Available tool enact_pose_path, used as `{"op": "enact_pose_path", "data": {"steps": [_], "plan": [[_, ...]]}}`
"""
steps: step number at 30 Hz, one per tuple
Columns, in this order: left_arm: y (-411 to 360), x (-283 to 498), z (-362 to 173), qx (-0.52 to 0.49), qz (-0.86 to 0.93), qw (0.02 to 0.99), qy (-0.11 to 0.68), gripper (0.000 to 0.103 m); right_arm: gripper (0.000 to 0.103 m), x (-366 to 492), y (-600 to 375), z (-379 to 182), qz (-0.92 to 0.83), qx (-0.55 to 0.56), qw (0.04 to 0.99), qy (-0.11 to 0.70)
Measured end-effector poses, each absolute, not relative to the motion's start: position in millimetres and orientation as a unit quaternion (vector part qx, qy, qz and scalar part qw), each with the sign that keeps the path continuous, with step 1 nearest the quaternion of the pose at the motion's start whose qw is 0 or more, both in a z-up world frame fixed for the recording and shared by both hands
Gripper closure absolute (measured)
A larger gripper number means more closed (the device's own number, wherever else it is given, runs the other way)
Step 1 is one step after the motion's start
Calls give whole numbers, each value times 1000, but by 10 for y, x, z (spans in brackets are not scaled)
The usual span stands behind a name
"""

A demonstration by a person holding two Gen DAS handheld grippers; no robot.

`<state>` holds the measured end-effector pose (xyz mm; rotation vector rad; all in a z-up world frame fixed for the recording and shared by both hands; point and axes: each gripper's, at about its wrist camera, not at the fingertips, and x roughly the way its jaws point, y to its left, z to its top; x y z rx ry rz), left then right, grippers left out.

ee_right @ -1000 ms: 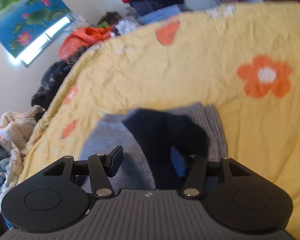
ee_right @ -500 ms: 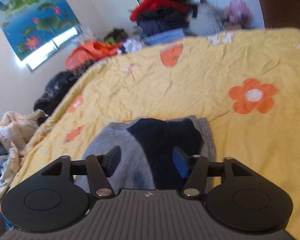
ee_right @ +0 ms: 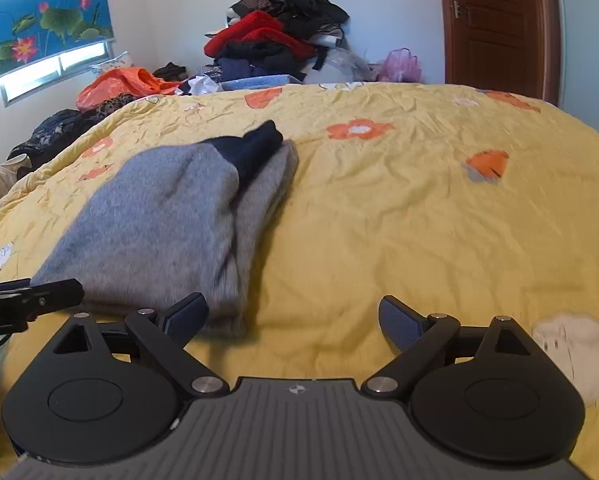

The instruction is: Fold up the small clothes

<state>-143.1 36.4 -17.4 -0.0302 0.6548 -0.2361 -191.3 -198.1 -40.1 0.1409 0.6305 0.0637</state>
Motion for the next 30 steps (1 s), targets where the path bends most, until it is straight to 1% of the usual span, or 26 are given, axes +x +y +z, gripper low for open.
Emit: {"op": "enact_pose_path", "data": {"steps": [2, 4, 6, 10, 24, 30], "plan": [[302, -1471, -209, 12, -116, 941, 318, 2, 8, -1984, -1918, -408, 38, 59, 948, 310], [234, -1479, -223, 30, -124, 939, 320, 1, 3, -2017, -1856, -427, 49, 49, 946, 317], [143, -1467, -242, 55, -121, 937, 324, 0, 0, -2012, -1790, -452, 52, 31, 946, 319], [156, -1450, -244, 49, -129, 936, 324, 0, 0, -1945, -1573, -480, 39, -26, 943, 329], [133, -1364, -207, 41, -109, 933, 340, 0, 0, -1829, -1568, -502, -18, 2, 944, 328], [182, -1436, -219, 35, -114, 937, 328, 0, 0, -1824, -1568, -502, -17, 1, 945, 328]]}}
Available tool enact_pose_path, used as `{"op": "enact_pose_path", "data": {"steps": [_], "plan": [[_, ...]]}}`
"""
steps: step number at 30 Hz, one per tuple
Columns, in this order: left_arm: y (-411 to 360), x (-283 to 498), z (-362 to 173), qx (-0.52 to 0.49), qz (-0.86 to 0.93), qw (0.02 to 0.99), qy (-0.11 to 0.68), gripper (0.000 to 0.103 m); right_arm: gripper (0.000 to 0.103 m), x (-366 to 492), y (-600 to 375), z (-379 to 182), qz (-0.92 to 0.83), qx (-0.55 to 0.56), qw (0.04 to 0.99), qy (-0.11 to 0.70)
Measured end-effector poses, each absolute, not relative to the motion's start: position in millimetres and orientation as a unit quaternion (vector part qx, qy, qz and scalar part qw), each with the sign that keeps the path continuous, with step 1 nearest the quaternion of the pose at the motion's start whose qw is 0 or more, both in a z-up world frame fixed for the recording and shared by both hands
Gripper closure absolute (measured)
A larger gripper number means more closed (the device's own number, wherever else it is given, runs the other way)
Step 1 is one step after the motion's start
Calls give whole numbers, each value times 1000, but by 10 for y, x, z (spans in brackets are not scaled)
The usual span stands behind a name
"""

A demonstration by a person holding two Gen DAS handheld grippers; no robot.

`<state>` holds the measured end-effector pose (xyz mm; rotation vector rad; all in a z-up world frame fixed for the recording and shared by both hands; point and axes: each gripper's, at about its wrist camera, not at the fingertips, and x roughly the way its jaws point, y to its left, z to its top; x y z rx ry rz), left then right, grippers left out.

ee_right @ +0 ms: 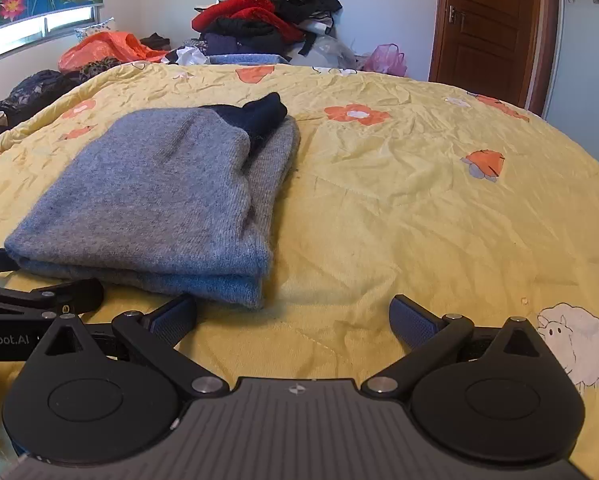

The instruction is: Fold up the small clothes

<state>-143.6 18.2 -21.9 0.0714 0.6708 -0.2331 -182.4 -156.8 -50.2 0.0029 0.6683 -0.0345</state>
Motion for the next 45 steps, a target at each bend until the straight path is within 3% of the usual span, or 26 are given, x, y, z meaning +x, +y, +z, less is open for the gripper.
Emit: {"op": "enact_pose_path", "data": {"steps": [45], "plan": [[181, -1447, -222, 35, -96, 940, 327, 0, 0, -1850, -1564, -506, -18, 0, 945, 327]]}}
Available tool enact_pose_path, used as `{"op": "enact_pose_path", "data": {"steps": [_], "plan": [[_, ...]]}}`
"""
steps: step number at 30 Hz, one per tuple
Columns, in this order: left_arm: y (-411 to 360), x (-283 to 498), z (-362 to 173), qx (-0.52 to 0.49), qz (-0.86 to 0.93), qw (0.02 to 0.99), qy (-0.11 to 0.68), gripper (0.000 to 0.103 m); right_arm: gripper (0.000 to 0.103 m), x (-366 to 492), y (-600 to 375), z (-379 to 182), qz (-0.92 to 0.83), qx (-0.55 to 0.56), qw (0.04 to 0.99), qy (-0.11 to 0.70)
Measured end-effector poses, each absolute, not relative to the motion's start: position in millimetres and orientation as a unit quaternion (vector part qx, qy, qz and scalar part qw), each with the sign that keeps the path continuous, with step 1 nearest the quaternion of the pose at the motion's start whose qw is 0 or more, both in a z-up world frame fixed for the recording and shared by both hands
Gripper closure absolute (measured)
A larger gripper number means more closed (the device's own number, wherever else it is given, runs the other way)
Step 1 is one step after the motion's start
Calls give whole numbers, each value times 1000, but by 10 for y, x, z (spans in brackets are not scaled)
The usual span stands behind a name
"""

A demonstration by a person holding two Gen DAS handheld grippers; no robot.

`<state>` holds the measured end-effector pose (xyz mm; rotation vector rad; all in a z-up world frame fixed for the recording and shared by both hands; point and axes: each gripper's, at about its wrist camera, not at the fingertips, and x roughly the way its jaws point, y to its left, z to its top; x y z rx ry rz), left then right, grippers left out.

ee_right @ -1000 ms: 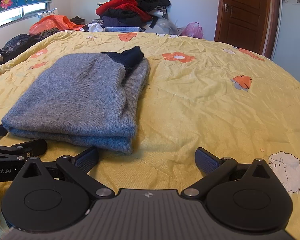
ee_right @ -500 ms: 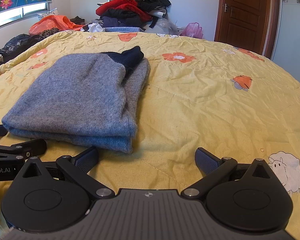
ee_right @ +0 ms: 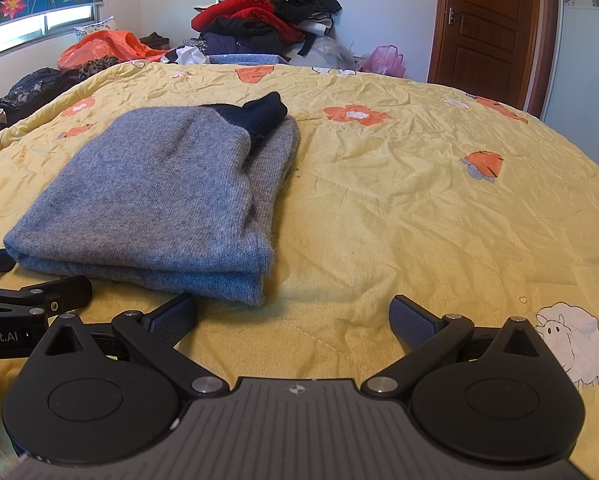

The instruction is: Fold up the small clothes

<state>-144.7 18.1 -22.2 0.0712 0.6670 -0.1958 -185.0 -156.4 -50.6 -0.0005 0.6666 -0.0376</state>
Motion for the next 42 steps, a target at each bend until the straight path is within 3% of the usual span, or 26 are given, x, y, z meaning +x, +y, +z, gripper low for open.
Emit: {"op": "enact_pose_path", "data": {"steps": [42], "plan": [[304, -1456, -206, -7, -115, 941, 320, 0, 0, -1864, -1559, -507, -17, 0, 945, 328]]}}
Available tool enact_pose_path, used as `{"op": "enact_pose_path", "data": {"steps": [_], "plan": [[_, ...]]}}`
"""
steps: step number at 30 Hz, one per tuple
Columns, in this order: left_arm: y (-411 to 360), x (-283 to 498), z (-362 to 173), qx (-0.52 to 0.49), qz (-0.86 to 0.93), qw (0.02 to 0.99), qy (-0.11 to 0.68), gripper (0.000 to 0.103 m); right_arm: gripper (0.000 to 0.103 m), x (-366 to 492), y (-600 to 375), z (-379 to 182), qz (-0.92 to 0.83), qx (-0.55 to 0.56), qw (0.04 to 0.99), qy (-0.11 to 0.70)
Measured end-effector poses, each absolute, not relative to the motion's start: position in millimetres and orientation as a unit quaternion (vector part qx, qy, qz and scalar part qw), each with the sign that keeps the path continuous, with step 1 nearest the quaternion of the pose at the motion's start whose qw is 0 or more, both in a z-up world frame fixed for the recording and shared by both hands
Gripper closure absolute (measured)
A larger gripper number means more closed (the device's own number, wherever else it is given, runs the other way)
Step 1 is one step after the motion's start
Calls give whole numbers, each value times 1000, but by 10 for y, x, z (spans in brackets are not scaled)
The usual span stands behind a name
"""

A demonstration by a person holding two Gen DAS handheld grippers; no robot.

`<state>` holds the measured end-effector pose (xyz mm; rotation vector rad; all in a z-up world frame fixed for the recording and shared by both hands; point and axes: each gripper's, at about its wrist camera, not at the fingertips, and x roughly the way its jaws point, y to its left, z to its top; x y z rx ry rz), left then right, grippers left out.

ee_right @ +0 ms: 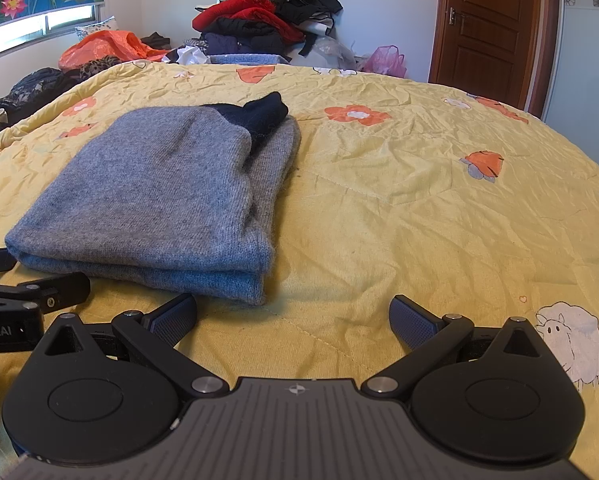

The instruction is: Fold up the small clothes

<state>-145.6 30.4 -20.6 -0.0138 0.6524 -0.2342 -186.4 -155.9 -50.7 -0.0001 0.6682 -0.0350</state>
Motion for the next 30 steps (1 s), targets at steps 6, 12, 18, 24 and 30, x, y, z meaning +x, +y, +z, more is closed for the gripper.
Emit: {"op": "enact_pose_path", "data": {"steps": [6, 12, 18, 24, 30], "plan": [[338, -1496, -154, -10, -120, 934, 337, 0, 0, -1881, -1547, -446, 1, -4, 935, 354], [322, -1707, -9, -7, -58, 931, 360, 0, 0, -2060, -1538, -326, -1, 36, 933, 358], [396, -2085, 234, -20, -15, 942, 335, 0, 0, -2311, -1406, -83, -32, 18, 944, 328], [415, -2161, 356, -9, 1, 950, 311, 0, 0, -2453, -1313, -60, -27, 14, 947, 320], [443, -2166, 352, -6, 4, 952, 307, 0, 0, -2457, -1262, -92, -20, 18, 947, 321]]}}
